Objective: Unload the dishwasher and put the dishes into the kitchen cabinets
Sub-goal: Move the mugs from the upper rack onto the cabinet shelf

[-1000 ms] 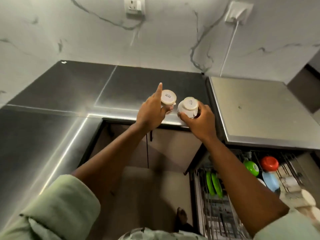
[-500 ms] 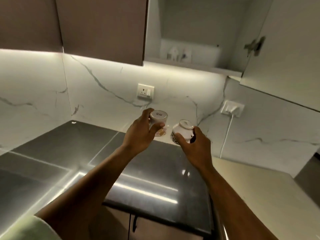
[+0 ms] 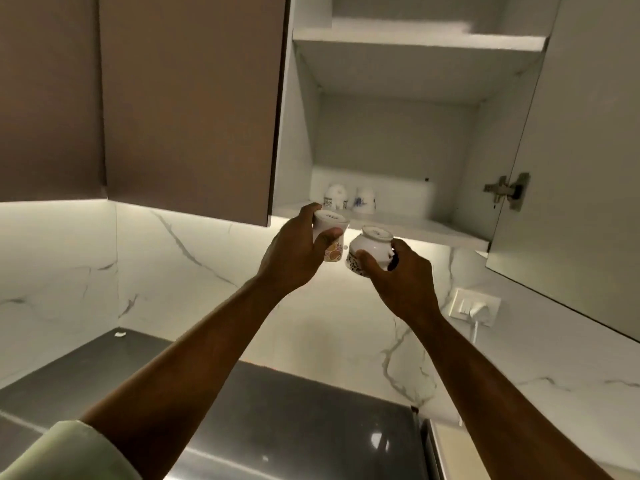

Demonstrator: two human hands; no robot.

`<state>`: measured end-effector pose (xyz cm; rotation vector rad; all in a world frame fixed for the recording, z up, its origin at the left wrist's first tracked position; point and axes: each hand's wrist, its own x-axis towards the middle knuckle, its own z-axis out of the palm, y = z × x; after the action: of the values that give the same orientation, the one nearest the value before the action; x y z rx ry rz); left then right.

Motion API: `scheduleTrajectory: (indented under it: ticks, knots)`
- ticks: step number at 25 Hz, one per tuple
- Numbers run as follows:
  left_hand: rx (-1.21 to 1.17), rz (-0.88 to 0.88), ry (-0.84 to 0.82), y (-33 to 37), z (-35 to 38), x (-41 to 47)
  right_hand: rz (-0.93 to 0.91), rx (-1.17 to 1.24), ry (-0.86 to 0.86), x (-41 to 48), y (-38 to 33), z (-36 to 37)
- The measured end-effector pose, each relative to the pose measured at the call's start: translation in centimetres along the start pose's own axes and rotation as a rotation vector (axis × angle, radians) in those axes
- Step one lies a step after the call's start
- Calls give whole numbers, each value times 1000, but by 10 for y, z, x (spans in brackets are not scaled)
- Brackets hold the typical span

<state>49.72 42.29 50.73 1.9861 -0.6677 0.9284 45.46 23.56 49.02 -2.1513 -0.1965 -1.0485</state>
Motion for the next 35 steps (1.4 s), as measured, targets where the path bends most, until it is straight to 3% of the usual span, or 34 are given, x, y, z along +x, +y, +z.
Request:
scheduleTrajectory:
  ticks: [4,9,16,28,32,35]
  knots:
    - [-17,18,-1,-30,9,63,-82,-99,32,76,4,17]
    - [17,-9,-45,-68,21,119,-105,-284,-46,150,13,35]
    - [102,-50,-203,-98,48,175,23,-618,-253,208,39,69]
    - [155,-105,-320,-108,57,187,44,-560,-354,210,34,72]
    - [151,-53,-268,-106,47,171,81,-689,-159,193,37,68]
    - [195,-10,-141,-98,45,140,-83,-741,17,164,35,65]
